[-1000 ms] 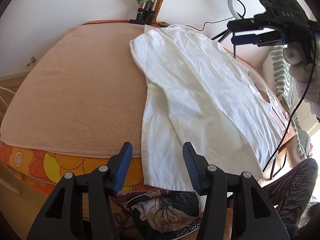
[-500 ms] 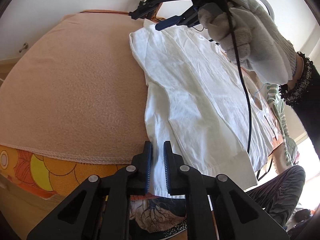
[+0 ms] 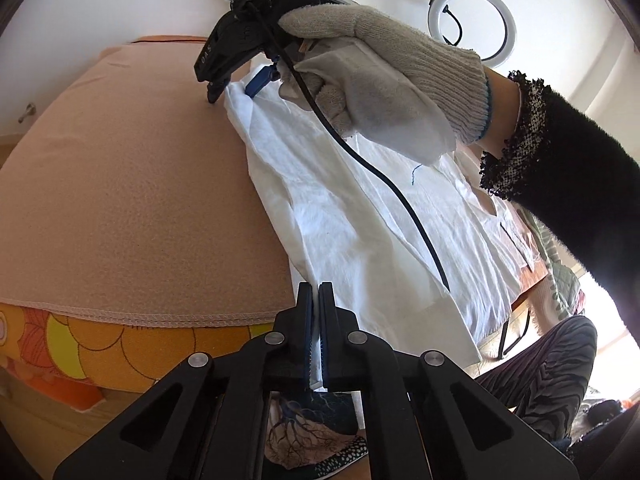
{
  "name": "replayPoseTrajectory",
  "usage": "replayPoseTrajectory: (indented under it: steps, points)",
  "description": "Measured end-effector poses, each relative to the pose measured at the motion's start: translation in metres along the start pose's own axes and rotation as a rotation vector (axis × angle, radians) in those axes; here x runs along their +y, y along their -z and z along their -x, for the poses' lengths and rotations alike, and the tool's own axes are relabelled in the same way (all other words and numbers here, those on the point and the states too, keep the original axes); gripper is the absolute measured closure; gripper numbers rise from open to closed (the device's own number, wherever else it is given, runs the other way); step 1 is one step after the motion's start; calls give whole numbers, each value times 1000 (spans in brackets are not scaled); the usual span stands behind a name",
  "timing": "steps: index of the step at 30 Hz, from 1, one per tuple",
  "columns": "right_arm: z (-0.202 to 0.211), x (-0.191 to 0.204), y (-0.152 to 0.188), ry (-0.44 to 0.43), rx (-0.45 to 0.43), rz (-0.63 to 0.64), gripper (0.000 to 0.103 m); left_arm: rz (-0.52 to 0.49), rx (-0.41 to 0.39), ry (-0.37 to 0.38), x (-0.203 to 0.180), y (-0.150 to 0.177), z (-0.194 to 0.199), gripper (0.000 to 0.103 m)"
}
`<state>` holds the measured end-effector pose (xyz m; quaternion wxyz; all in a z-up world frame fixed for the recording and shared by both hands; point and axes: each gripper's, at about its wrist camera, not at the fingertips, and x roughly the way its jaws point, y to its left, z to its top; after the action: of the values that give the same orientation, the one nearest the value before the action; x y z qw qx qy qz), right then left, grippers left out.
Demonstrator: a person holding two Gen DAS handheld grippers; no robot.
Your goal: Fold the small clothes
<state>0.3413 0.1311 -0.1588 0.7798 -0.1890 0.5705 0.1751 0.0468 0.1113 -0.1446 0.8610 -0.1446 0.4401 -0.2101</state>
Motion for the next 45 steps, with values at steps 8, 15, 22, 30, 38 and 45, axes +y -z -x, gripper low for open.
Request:
replayPoseTrajectory:
  steps: [8,15,22,30,38,45]
  points:
    - [14,-42,7,-101,-18,-95,95,13,-23,48,0,-5,9,102]
    - [42,-84,23,-239,-91,-196,96,-50,-42,88,-27,-14,14,102]
    - [73,-147,50,-323,-172,-304,96,-127,-31,141,-64,-22,6,102]
    - [69,-215,85,-333,-186,-414,96,-221,34,181,-112,-22,-27,102]
    - [40,-250,113,-331,-149,-474,96,-269,116,193,-130,-16,-57,102]
    - [18,-258,121,-300,-110,-493,96,-342,176,217,-142,-7,-56,91]
